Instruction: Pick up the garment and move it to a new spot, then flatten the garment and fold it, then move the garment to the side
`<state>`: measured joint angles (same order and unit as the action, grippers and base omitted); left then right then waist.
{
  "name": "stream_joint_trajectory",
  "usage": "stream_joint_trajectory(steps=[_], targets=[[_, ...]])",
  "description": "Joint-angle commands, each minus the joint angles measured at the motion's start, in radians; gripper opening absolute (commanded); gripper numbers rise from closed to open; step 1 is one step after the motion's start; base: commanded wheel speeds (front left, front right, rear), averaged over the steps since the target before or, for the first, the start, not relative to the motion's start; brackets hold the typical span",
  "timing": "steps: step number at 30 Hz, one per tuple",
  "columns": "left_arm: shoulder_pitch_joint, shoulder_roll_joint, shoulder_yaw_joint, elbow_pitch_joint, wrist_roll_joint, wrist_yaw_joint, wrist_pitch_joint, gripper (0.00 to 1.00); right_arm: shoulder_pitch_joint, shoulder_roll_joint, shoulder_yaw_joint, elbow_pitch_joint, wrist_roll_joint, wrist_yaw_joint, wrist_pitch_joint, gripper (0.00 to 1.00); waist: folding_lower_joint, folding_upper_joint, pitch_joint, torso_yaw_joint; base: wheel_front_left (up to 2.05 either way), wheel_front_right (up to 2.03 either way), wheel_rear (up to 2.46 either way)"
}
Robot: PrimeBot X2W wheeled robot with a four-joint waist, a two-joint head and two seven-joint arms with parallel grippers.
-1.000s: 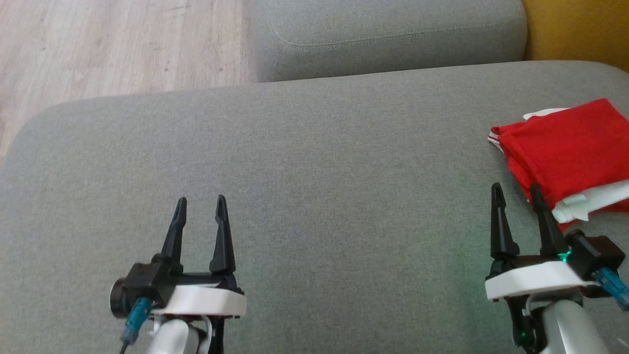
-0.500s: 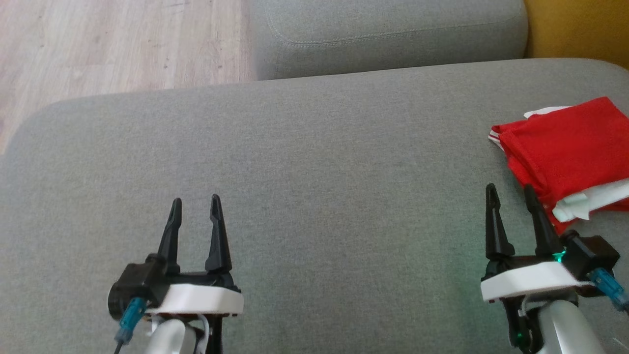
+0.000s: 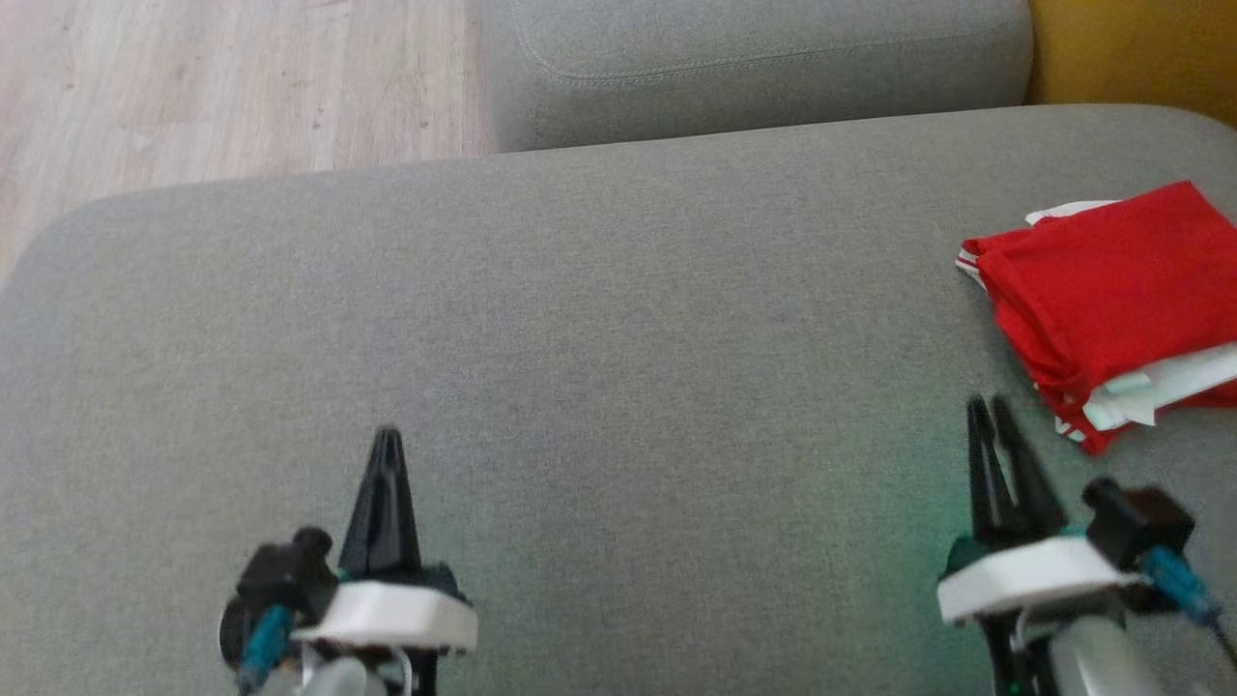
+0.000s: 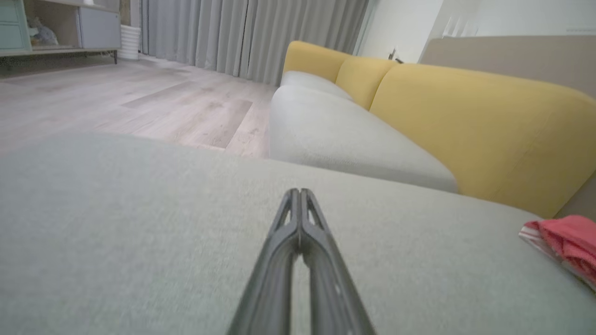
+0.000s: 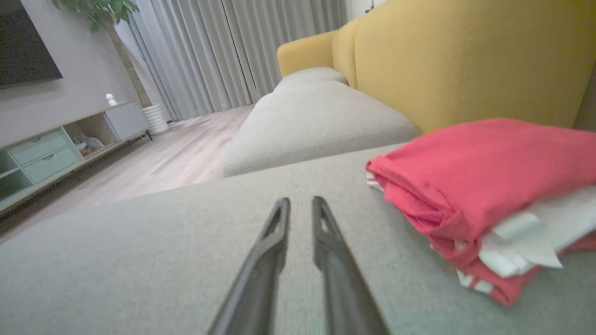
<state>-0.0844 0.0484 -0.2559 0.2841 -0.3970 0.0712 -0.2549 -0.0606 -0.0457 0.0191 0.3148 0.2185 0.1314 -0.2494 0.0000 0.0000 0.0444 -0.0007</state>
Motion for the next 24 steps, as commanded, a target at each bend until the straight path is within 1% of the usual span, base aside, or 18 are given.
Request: stream_joint_trajectory(steps=[1,24], targets=[[0.005,0.000,0.000,0.007,-0.003,-0.001,0.001,0.00,0.004,0.000,0.000,0.007,0.003,0.000,0.001,0.00,0.0000,0.0000,0.000,0.000,0.00,0.00,0.00],[0.006,0.006,0.058,0.008,-0.226,-0.037,0.060,0.00,0.001,-0.005,-0.018,0.002,0.256,0.000,0.061,0.00,0.0000,0.0000,-0.007,0.000,0.00,0.00,0.00]])
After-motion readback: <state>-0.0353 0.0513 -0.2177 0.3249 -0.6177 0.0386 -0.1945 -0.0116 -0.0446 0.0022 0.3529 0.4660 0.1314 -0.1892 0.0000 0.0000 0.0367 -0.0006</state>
